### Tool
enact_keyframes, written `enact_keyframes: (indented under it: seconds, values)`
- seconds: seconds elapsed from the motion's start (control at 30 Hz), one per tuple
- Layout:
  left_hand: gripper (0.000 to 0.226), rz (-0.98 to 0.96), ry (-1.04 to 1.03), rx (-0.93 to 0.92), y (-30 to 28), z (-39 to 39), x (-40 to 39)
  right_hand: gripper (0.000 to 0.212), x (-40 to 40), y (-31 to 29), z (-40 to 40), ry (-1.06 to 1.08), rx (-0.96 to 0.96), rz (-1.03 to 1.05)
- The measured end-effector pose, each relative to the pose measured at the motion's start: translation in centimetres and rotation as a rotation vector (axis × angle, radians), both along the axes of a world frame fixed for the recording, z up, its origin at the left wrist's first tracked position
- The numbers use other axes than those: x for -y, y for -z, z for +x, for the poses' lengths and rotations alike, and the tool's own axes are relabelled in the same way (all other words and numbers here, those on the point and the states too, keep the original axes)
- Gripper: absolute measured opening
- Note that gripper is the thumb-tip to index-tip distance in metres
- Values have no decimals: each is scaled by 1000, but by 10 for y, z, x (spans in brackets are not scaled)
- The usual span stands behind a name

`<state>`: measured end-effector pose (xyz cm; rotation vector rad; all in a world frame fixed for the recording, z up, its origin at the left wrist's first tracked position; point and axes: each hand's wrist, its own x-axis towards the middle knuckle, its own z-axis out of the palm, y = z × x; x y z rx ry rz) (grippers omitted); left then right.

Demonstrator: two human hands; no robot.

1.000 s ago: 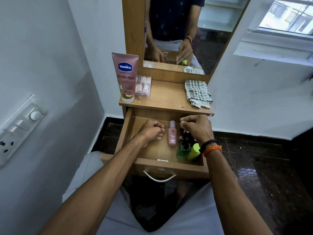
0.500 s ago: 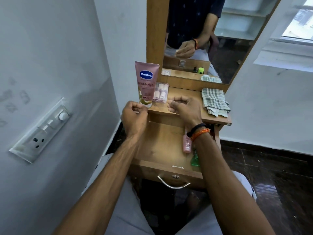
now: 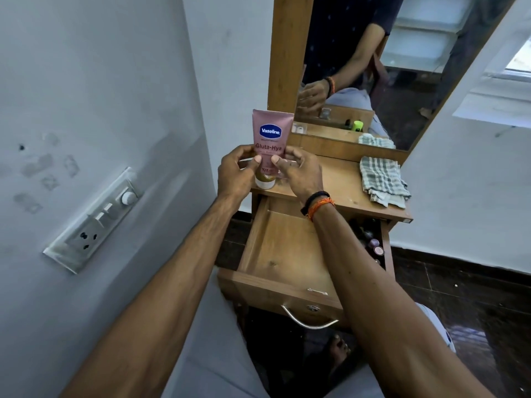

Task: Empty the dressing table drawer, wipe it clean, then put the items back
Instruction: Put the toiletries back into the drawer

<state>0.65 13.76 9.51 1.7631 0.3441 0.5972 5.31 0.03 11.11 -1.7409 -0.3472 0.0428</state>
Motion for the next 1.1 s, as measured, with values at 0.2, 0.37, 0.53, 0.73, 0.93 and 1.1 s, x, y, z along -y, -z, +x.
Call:
enact_keyframes:
  seconds: [0.2,0.37,0.53,0.73,0.93,1.1]
  values:
    - [30,-6,50,-36,-8,-5,-3,31,12,-8,1,-60,54,-26]
    - [41,-86,189,-21,-15,-31,1,27,44,-15,2,-224,29,-118]
    - [48,-151,278,-77,-5,-55,24,29,68,-7,-10,-331,-72,-163]
    - [50,-317,327,-72,14,-74,31,31,97,3,-16,-445,-251,-169]
    - [38,-329,291,-89,27,-79,31,23,109,6,-11,-605,-325,-403]
    - [21,-155,189,-259,36,-81,22,27,100,19,-7,-757,-387,-665]
